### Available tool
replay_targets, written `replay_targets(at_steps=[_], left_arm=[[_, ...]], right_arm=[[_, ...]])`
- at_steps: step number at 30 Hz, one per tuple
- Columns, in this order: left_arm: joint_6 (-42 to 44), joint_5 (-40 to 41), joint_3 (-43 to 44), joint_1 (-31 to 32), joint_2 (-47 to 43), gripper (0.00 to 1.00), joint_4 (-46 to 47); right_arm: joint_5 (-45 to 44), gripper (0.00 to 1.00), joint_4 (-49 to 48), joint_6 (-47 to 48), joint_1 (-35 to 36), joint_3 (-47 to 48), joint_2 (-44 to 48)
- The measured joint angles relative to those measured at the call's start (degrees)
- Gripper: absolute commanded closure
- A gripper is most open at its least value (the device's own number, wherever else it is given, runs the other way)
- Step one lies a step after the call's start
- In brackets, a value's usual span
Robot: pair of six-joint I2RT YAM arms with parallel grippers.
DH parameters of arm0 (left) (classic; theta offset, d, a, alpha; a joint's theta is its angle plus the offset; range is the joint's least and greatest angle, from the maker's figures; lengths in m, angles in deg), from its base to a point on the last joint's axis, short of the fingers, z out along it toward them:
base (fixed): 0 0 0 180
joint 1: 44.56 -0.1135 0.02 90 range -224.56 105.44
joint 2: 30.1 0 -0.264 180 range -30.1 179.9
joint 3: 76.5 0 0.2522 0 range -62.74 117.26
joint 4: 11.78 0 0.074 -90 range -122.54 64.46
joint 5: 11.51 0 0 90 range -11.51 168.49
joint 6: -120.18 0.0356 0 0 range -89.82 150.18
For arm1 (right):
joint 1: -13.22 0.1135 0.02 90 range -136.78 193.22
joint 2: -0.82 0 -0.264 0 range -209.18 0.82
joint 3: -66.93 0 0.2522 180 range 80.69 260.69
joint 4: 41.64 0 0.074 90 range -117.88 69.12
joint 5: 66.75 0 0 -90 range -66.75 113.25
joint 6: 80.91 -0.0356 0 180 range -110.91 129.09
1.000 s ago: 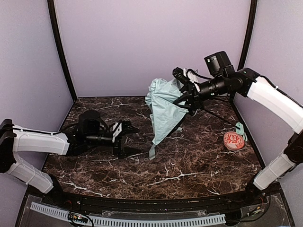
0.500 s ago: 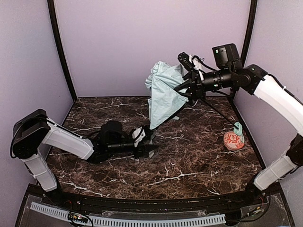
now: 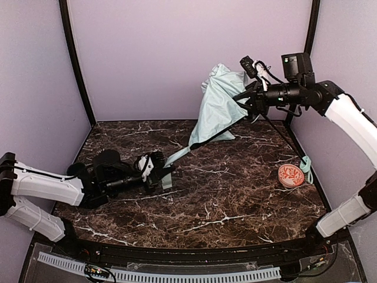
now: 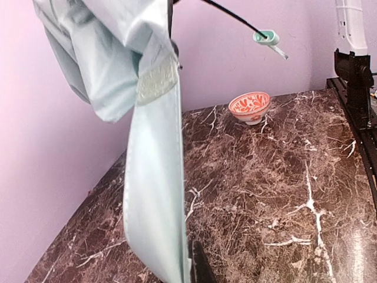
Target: Put away the umbrella
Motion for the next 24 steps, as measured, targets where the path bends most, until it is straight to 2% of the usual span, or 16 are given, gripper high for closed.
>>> replay_targets(at_steps=[5, 10, 15, 16, 20, 22, 24], left_arm=[[2.7, 2.5, -0.3, 1.3, -9.2, 1.00, -7.1], [13.4, 18.1, -0.4, 6.3, -13.9, 1.00, -8.7], [27.6, 30.2, 0.1, 10.6, -11.0, 0.98, -4.8], [28.5, 31.1, 0.3, 10.6, -9.7, 0.86, -4.5], [28.9, 30.9, 1.5, 10.6, -1.9, 0.22, -5.7], [27.3, 28.5, 2.8, 10.6, 1.6, 0.06, -7.6], [25.6, 24.8, 3.7, 10.6, 3.1, 0.01, -9.4]], right_arm=[[-3.9, 1.00, -0.8, -0.4, -0.5, -3.7, 1.1], [-5.4, 1.00, -2.1, -0.6, -0.5, -5.7, 2.0], [-5.8, 1.00, -5.6, -1.5, -0.5, -6.1, 2.3], [-5.8, 1.00, -6.3, -1.7, -0.5, -6.1, 2.3], [-4.3, 1.00, -9.2, -1.9, -0.6, -6.1, 2.3], [-2.9, 1.00, -10.3, -1.0, -0.6, -6.1, 2.3], [-1.0, 1.00, -10.6, 0.6, -0.6, -6.1, 2.4]])
